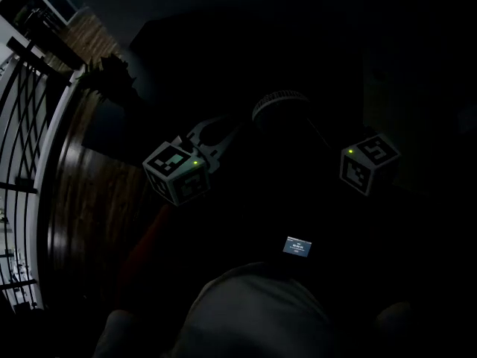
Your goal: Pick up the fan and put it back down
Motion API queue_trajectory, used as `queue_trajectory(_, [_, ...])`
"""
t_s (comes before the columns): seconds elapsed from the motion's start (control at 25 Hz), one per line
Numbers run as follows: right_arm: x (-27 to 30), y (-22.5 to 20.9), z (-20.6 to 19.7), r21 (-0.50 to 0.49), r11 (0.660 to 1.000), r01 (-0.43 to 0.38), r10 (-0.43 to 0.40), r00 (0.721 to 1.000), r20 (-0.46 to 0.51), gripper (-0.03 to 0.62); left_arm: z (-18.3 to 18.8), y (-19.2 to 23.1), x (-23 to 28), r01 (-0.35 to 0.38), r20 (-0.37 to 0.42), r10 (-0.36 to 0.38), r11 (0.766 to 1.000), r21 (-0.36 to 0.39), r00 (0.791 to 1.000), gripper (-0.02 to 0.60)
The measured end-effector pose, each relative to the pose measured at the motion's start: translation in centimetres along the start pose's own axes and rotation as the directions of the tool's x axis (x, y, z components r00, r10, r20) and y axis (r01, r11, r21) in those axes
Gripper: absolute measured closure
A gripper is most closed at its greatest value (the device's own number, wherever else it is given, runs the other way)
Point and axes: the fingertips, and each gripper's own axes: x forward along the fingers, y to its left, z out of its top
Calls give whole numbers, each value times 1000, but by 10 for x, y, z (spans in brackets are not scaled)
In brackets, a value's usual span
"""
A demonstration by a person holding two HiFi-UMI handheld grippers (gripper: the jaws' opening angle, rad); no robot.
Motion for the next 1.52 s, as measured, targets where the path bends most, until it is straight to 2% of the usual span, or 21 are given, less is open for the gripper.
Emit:
queue_trajectory(0.48, [-16, 17, 5, 4, 999, 32, -32, 999, 10, 528, 13, -26, -18, 32, 33, -32, 999, 2, 999, 555])
queue_trajectory(0.8, [-19, 28, 8, 7, 999, 36, -36, 999, 14, 545, 21, -31, -31, 17, 34, -17, 1000, -10, 999, 557])
queue_trajectory(1.52, [-39, 50, 30, 6, 999, 39, -39, 997, 65, 557, 30, -56, -50, 37, 31, -37, 999, 20, 999, 558])
